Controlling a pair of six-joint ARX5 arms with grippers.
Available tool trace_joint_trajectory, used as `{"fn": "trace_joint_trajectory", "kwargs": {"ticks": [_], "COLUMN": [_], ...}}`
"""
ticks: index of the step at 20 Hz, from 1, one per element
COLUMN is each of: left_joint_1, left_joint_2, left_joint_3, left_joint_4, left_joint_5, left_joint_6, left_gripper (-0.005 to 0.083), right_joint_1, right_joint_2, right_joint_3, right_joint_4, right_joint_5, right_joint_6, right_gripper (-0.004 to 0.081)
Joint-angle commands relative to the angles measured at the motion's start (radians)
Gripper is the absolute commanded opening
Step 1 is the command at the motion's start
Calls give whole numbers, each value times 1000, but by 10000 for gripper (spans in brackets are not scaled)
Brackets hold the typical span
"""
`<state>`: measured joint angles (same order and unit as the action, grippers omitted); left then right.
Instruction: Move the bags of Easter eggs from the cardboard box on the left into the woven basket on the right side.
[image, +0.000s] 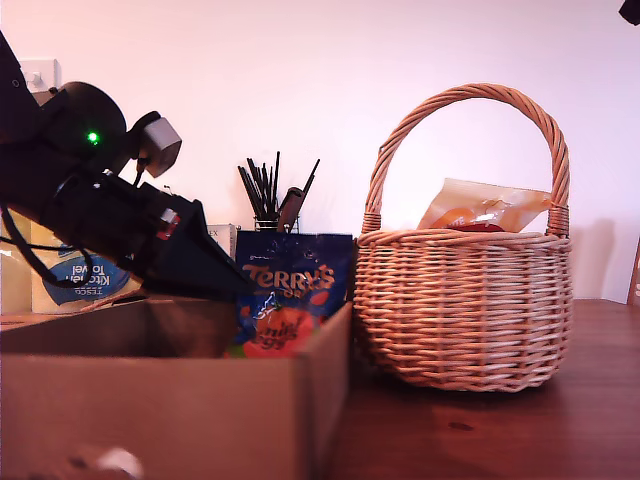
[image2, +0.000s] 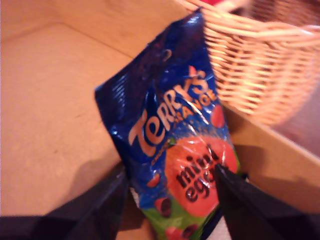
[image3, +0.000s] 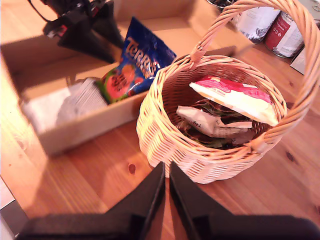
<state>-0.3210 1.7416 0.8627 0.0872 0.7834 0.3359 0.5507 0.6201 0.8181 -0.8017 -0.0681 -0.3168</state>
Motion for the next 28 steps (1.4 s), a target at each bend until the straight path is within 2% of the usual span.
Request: {"fn": "trace_joint_trajectory", "kwargs": {"ticks": [1, 5, 13, 17, 21, 28], "left_joint_1": [-9, -16, -61, -61, -97, -140], "left_joint_2": [-3, -3, -3, -3, -2, -2], "left_joint_3": [-3, -3, -3, -3, -3, -3], "left_joint_4": [-5, -1, -37, 54, 124, -5], "left_joint_5": [46, 129, 124, 92, 61, 72], "left_joint_6": [3, -6, -2, -2, 3, 55], "left_gripper": [409, 410, 409, 410, 410, 408], "right_joint_1": [-3, -3, -3, -3, -3, -3], "right_joint_2": [-1, -1, -1, -1, -1, -1], "right_joint_3": [2, 2, 2, 2, 2, 2], "right_joint_4": [3, 3, 1, 0, -9, -12], "right_joint_5": [-2, -2, -2, -2, -2, -2], "right_joint_6": [-5, -5, -5, -5, -5, -5], "right_gripper": [-13, -13, -13, -13, -13, -13]}}
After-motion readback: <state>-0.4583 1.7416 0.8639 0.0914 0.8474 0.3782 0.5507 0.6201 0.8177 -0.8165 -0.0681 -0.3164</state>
